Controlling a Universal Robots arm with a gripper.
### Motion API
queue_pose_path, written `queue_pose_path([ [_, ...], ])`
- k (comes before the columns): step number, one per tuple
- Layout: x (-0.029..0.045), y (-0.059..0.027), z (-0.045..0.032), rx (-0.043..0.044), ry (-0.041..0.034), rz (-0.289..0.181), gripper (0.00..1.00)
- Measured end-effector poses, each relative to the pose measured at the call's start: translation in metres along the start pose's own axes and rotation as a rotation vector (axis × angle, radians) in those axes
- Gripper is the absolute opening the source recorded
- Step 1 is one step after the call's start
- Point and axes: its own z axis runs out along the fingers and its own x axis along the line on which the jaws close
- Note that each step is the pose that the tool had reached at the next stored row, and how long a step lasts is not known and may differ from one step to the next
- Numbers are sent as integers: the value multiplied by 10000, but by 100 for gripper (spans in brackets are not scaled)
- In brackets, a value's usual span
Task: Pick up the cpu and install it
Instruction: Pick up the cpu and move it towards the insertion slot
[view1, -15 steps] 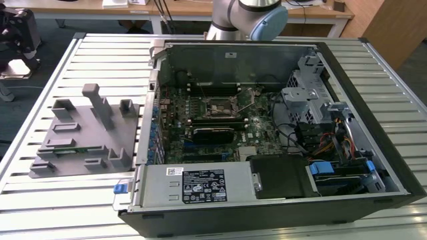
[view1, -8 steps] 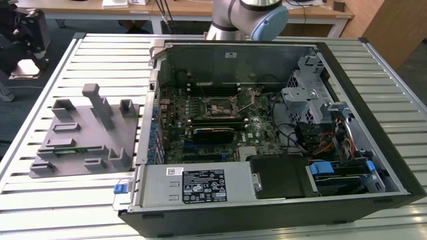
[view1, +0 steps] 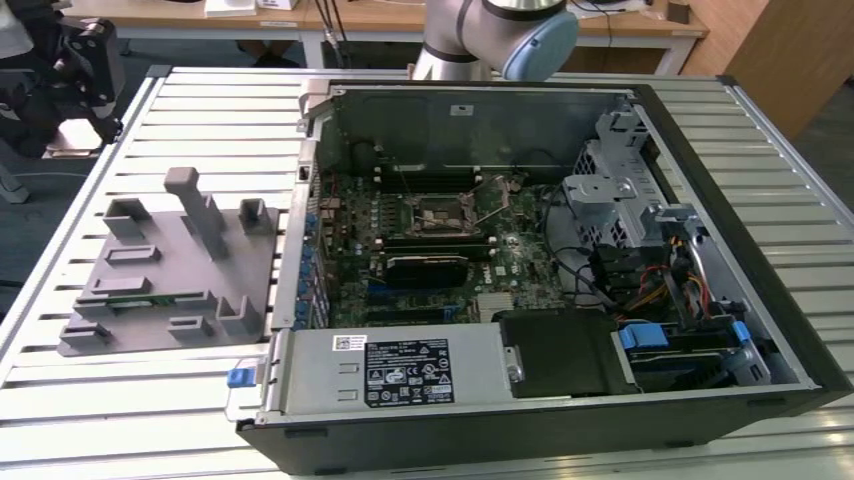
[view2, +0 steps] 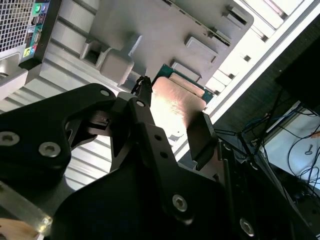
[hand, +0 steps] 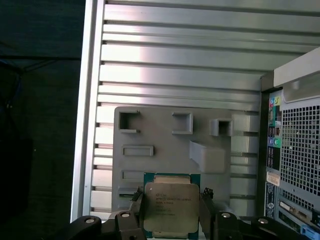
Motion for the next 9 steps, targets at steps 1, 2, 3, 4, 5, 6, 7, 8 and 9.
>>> queue_pose_path([
  [1, -22, -1, 0, 0, 1, 0, 53],
  [2, -52, -2, 1, 0, 1, 0, 53],
  [3, -83, -3, 2, 0, 0, 1, 53],
  [4, -115, -5, 2, 0, 0, 0, 53],
  [5, -146, -6, 3, 0, 1, 0, 53],
  [6, -177, -7, 3, 0, 1, 1, 53],
  [7, -204, -9, 4, 0, 0, 1, 53],
  [8, -231, -10, 5, -1, 0, 1, 53],
  [9, -258, -11, 6, 0, 0, 0, 53],
])
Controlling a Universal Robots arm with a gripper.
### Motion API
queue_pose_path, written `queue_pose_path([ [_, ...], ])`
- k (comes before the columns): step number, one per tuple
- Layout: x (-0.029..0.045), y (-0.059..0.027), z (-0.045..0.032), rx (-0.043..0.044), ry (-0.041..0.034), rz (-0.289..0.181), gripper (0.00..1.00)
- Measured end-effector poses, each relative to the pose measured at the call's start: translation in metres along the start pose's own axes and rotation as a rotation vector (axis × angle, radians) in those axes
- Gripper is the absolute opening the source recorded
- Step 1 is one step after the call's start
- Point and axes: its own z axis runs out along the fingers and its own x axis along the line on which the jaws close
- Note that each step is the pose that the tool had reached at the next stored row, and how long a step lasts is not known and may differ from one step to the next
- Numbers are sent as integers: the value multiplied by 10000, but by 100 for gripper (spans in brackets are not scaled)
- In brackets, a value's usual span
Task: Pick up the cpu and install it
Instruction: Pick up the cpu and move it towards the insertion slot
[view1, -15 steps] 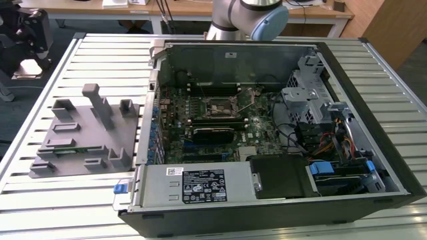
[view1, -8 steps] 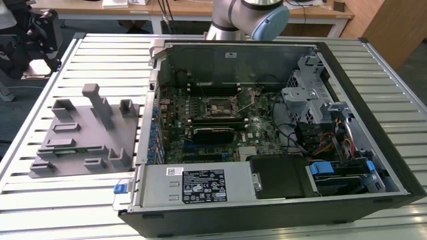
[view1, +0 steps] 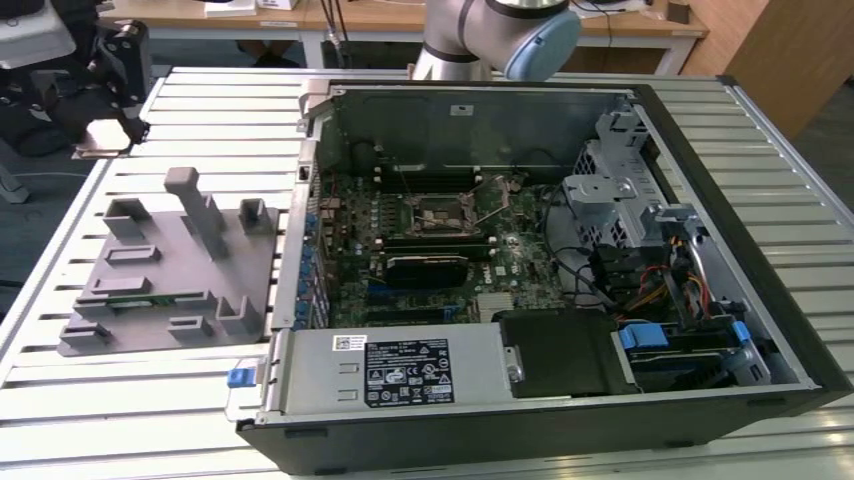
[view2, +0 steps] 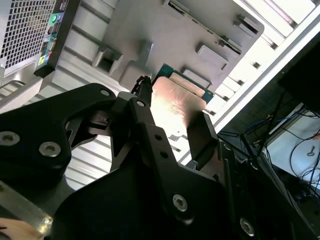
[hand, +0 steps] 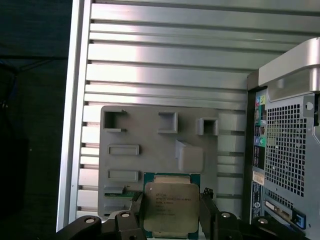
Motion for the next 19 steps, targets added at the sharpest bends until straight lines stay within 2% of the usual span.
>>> queue_pose_path([
  [8, -187, -8, 5, 0, 1, 0, 53],
  [19, -393, -13, 16, 0, 1, 0, 53],
])
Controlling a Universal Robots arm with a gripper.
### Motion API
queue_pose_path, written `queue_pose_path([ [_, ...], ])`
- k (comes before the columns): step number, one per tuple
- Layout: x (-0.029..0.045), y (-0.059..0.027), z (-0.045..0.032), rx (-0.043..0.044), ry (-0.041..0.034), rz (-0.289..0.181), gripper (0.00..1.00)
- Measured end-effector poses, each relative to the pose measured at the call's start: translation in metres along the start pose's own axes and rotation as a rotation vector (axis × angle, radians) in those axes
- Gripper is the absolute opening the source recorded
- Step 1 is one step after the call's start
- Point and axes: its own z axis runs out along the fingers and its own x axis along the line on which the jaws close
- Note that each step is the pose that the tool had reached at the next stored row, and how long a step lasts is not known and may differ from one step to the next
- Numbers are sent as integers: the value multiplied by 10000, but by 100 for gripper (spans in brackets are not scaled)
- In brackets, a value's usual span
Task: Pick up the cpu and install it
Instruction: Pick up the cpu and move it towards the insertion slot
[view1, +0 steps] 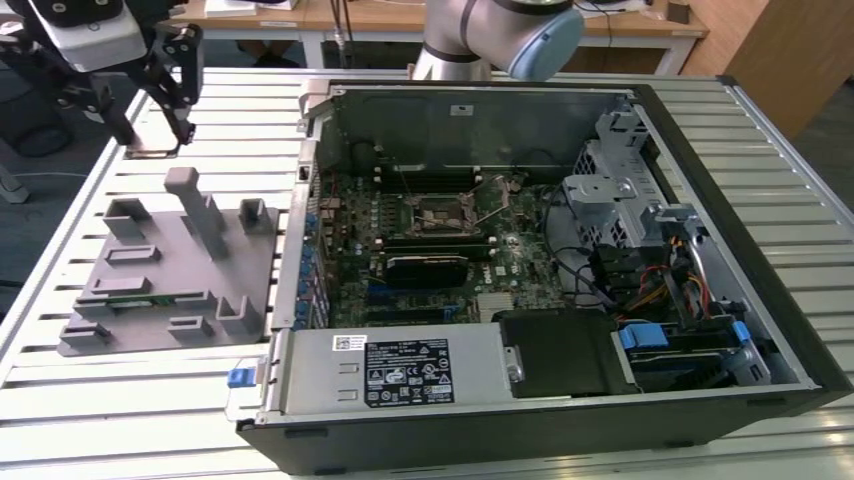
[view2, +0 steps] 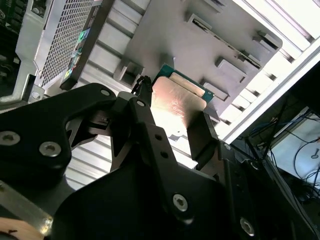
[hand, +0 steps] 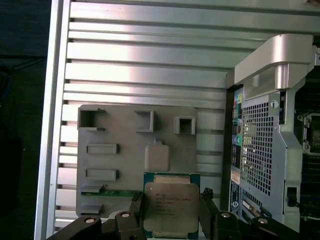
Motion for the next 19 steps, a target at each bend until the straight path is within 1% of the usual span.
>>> queue_pose_path([
  [19, -352, -10, 18, -1, -1, 0, 53],
])
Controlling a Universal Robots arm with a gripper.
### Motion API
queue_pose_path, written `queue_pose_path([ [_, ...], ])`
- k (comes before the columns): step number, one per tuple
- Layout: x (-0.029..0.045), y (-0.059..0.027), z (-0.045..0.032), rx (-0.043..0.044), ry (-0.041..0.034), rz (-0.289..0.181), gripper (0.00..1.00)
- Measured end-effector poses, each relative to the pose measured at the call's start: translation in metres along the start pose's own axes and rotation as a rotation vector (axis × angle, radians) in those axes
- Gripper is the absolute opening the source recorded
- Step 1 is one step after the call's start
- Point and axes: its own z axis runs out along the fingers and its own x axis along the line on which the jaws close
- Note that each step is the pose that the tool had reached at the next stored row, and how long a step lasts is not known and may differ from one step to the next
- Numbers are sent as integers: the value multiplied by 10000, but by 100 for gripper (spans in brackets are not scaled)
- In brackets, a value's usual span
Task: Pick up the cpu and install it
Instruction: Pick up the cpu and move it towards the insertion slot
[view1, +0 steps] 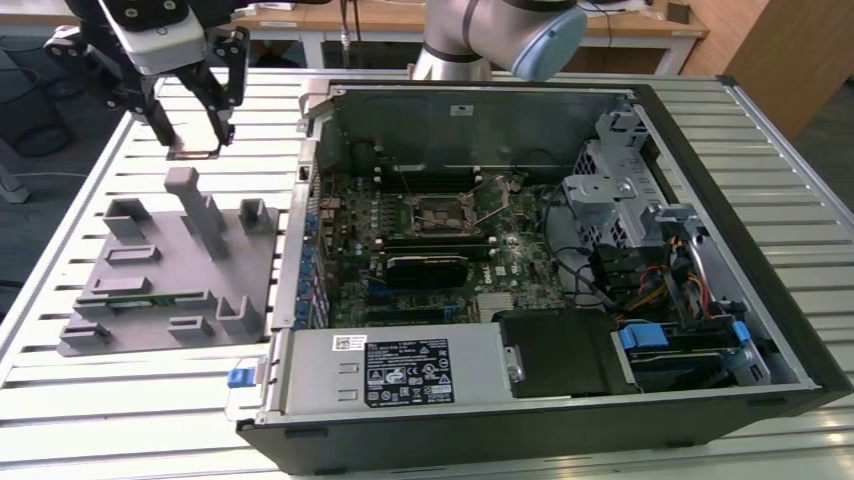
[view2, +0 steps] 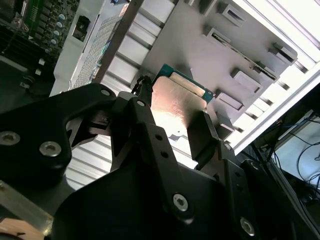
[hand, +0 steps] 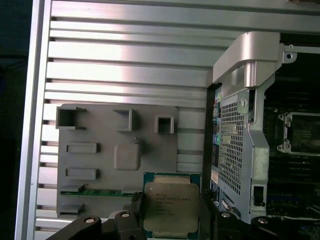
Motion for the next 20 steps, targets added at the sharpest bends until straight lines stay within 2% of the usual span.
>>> queue_pose_path([
  [5, -77, -1, 4, 0, 1, 0, 53],
  [20, -232, -7, 22, 0, 1, 0, 53],
])
